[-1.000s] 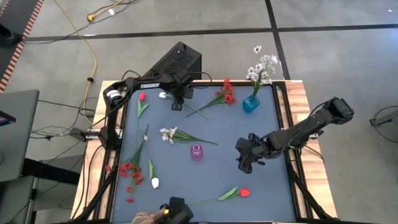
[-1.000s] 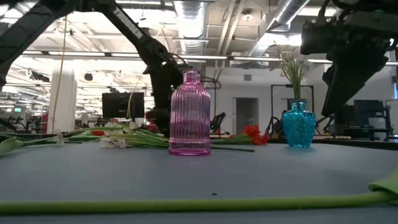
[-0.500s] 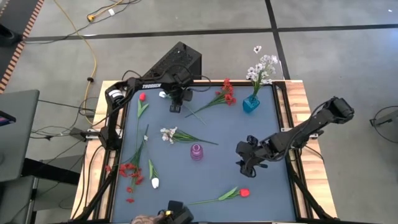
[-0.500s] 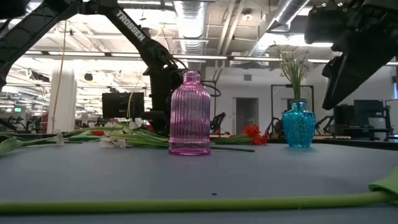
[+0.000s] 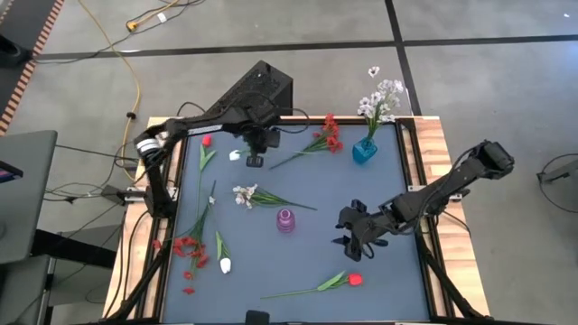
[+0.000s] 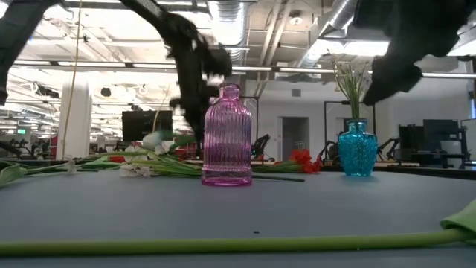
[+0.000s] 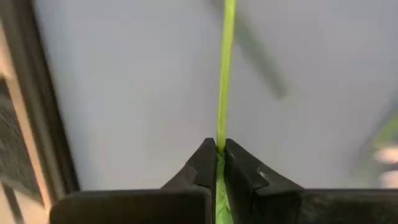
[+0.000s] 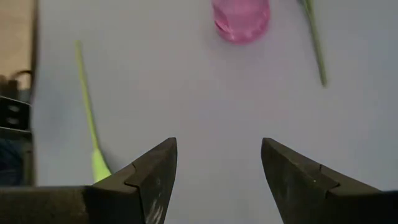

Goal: Sort flowers into vase by color
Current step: Put the top white flower into the blue vase

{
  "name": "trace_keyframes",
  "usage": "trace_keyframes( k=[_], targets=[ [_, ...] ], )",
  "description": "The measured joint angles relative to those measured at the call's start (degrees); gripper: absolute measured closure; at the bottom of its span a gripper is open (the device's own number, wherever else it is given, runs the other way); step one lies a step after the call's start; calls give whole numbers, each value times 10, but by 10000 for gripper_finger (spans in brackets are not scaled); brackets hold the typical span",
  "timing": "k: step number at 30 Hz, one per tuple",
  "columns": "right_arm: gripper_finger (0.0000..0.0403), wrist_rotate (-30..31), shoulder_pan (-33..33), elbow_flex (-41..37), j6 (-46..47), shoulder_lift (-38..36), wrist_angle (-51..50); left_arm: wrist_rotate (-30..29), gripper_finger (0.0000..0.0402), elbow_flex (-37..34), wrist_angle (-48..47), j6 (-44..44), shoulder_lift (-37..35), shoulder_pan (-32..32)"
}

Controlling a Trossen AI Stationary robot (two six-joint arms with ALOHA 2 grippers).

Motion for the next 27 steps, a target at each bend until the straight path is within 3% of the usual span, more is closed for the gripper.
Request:
trace_keyframes(
  k=[4, 8, 12, 21, 27],
  targets=[
    [143, 21, 0, 0, -49, 0, 41, 92, 401, -1, 18, -41, -82, -23],
    [143, 49, -5, 1, -169, 4, 82, 166, 401, -25, 80, -129, -162, -51],
    [143, 86, -21, 1, -358, 7, 147, 173, 399, -31, 98, -232, -210, -76],
    [143, 180, -37, 1, -909, 7, 368, 173, 396, -32, 65, -479, -235, -125],
    [143, 227, -78, 1, -1125, 7, 406, 170, 396, -32, 86, -553, -226, -171]
  ],
)
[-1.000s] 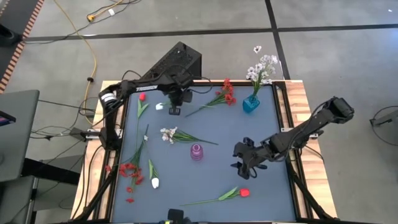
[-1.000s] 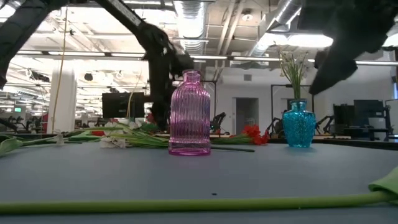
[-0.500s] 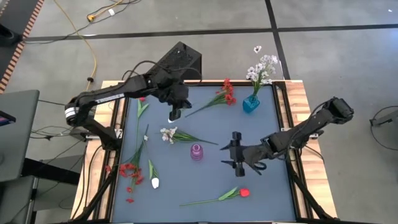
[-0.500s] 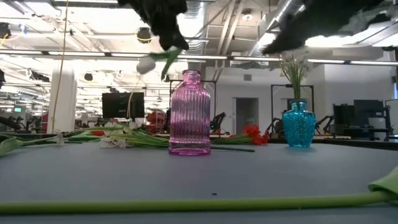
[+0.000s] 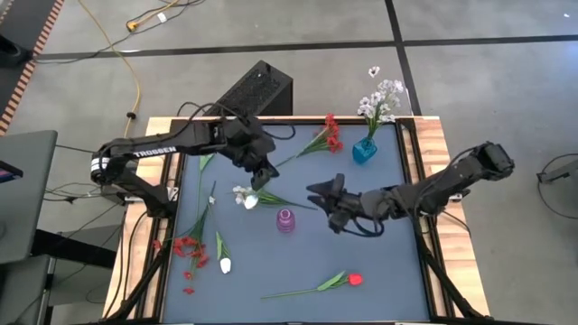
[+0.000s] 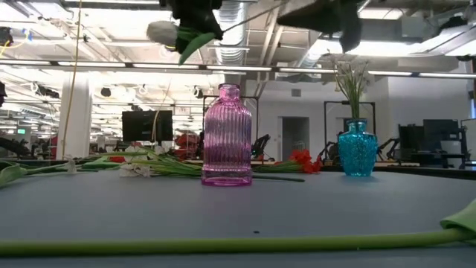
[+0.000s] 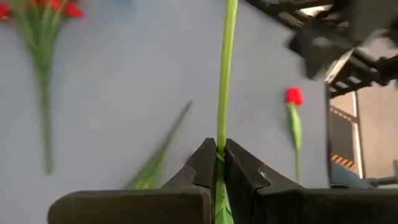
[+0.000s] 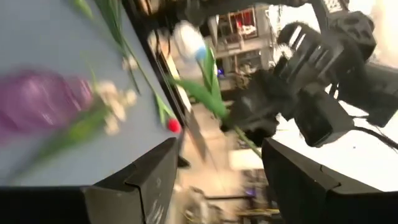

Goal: Sort flowers into vase by color
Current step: Put the top white flower into the blue vase

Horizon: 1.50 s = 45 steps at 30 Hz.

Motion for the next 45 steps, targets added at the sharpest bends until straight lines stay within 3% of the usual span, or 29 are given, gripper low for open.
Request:
trace_keyframes(
  k=[15, 19, 25, 31, 42, 45],
  targets=[
    [143, 11, -60, 2, -147, 11, 29, -3, 395, 1, 87, -167, 67, -53],
    [143, 30, -65, 8, -202, 33, 49, 9, 395, 1, 102, -169, 86, -50],
    [153, 43, -82, 8, -205, 67, 46, 23, 395, 1, 110, -161, 97, -47],
    [208, 49, -80, 12, -205, 84, 51, 19, 395, 1, 111, -156, 97, -41],
    [366, 62, -78, 11, -200, 103, 51, 34, 381, 1, 108, -147, 97, -38],
    [376, 58, -76, 12, -184, 103, 50, 36, 369, 1, 109, -135, 97, -39]
  ],
)
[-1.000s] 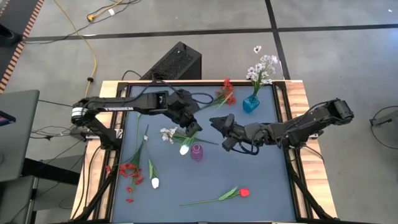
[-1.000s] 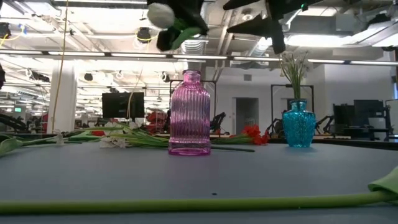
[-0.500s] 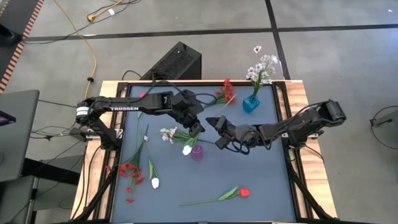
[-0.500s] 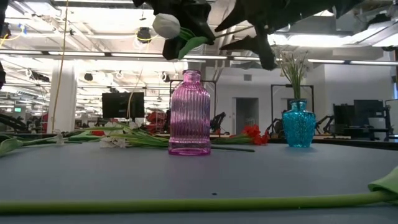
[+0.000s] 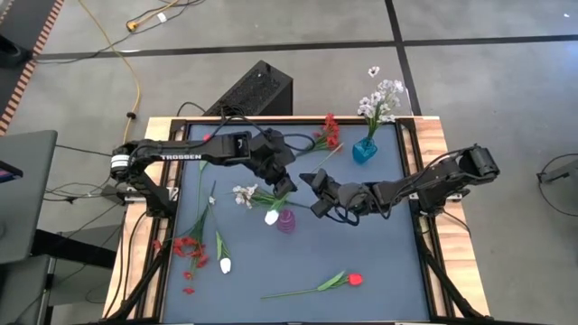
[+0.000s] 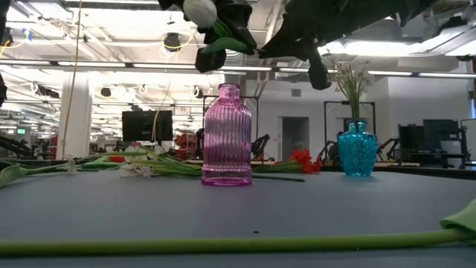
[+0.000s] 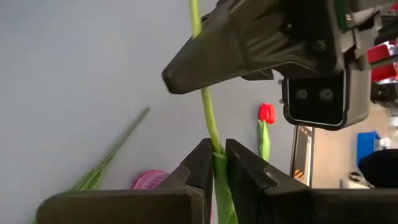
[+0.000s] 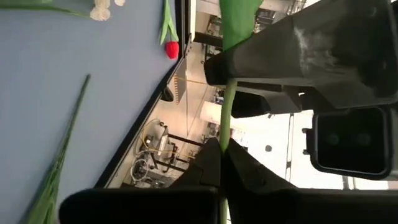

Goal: Sort flowers into vase by color
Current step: Put the top white flower into the blue vase

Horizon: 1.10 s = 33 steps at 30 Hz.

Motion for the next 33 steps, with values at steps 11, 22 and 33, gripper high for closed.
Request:
trace_keyframes(
  k=[11, 22, 33],
  targets=[
    [376, -101, 34, 0, 289, -1, -97, 20, 310, 0, 1, 105, -46, 35],
    [376, -251, -8, -83, 526, -196, -128, -59, 294, -3, -47, 227, -136, 74],
    [376, -246, -114, -356, 591, -470, 151, -68, 308, -256, 236, 247, -310, 55]
  ],
)
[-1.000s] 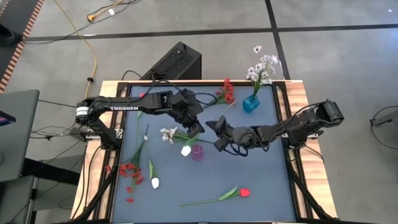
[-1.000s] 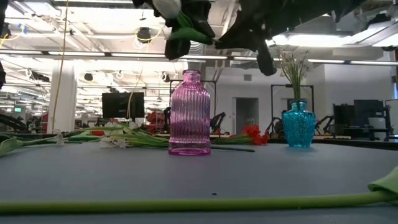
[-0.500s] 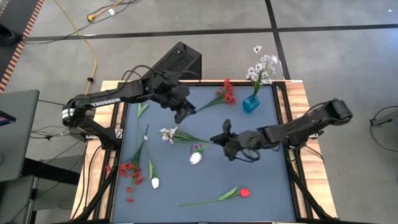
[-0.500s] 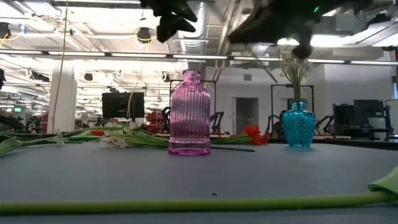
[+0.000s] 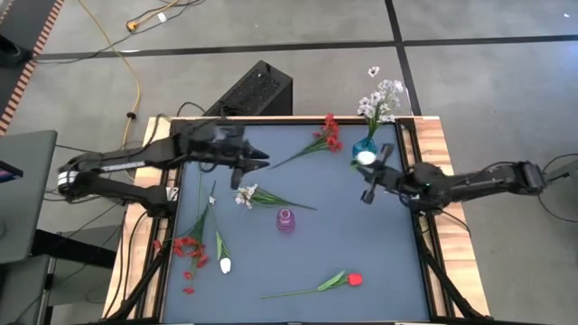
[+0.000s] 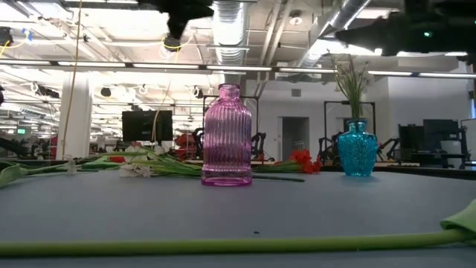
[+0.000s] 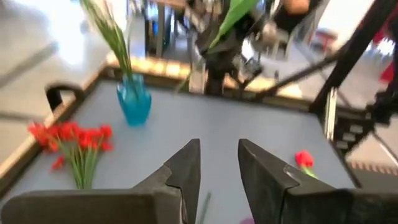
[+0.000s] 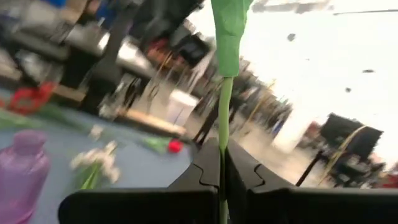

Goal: Sort flowers into vase by color
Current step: Put the top white flower into the blue vase

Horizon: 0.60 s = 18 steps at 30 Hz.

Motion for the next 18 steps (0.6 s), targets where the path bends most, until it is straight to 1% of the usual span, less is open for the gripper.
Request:
trace_keyframes(
  k=[4, 8, 11, 15, 18],
  targets=[
    [376, 10, -13, -41, -38, -45, 68, -30, 314, -72, 68, 1, -86, 0],
    [376, 21, -38, -53, -82, -60, 101, -34, 315, -113, 108, 12, -138, 0],
    [376, 23, -68, -53, -97, -59, 104, -34, 315, -130, 129, 10, -149, 0],
    [376, 22, -109, -53, -81, -55, 112, -33, 315, -132, 124, 9, -141, 0],
    [376, -7, -136, -53, -59, -55, 113, -33, 316, -132, 123, 9, -128, 0]
  ],
)
